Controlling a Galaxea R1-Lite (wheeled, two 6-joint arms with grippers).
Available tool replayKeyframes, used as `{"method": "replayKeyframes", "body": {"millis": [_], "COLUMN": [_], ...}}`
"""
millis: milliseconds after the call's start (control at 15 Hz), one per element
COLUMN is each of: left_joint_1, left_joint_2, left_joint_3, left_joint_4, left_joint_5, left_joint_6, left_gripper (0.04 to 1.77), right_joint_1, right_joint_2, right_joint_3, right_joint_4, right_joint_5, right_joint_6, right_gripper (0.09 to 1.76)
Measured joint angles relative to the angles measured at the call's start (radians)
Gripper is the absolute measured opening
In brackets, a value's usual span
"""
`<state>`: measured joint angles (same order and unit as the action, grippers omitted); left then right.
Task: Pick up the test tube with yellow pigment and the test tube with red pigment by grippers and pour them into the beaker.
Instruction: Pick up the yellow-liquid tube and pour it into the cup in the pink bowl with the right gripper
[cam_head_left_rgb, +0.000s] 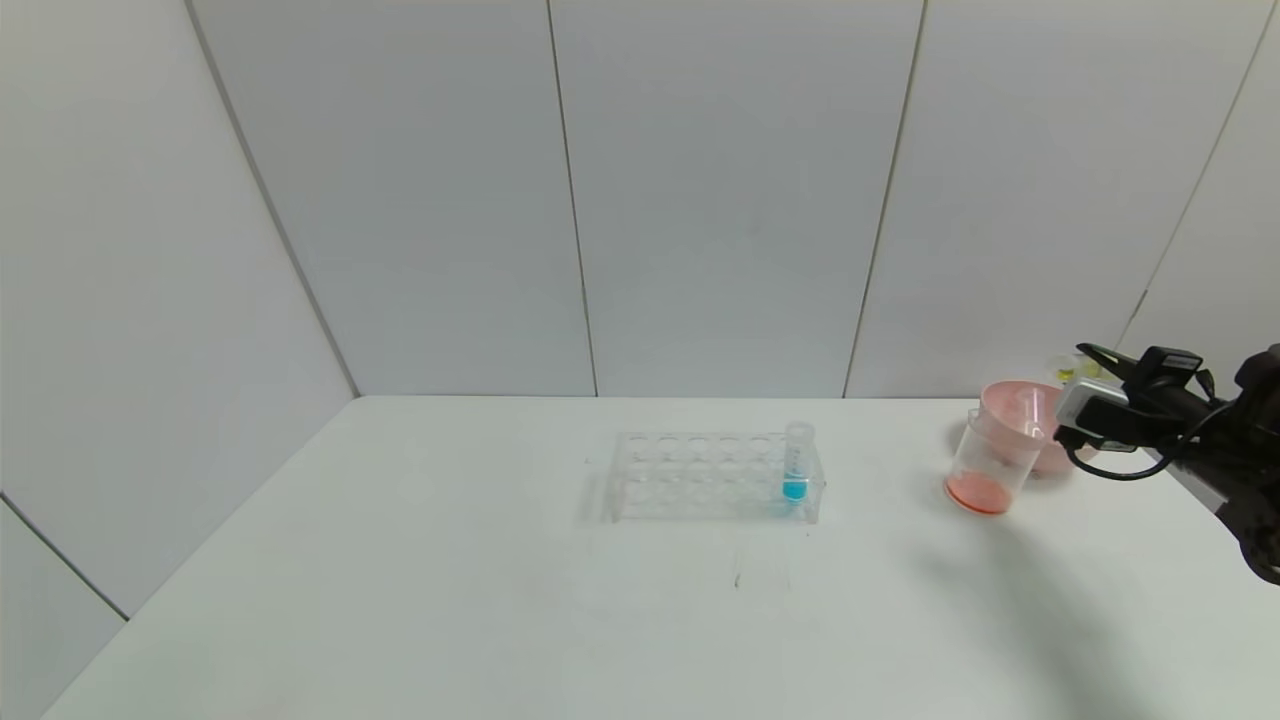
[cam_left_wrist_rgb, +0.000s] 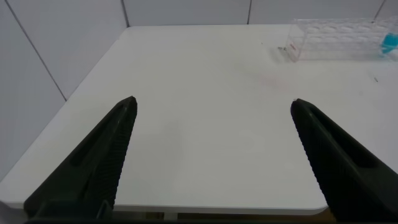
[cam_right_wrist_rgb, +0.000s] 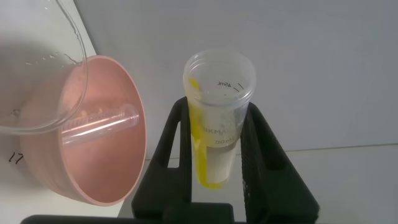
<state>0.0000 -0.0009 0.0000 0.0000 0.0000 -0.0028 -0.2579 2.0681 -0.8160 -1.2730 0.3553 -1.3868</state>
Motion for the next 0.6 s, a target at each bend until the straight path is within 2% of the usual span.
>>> {"method": "replayKeyframes", "body": {"millis": [600], "left_joint_1": [0.0], "left_joint_2": [0.0], "left_joint_3": [0.0], "left_joint_4": [0.0], "left_joint_5": [0.0], "left_joint_6": [0.0], "left_gripper": [1.76], "right_joint_1": [0.011], "right_joint_2": [-0.001], "right_joint_3": [-0.002], "right_joint_4": [-0.045], "right_joint_5": [-0.021], "right_joint_6": [-0.116], "right_gripper": [0.52]}}
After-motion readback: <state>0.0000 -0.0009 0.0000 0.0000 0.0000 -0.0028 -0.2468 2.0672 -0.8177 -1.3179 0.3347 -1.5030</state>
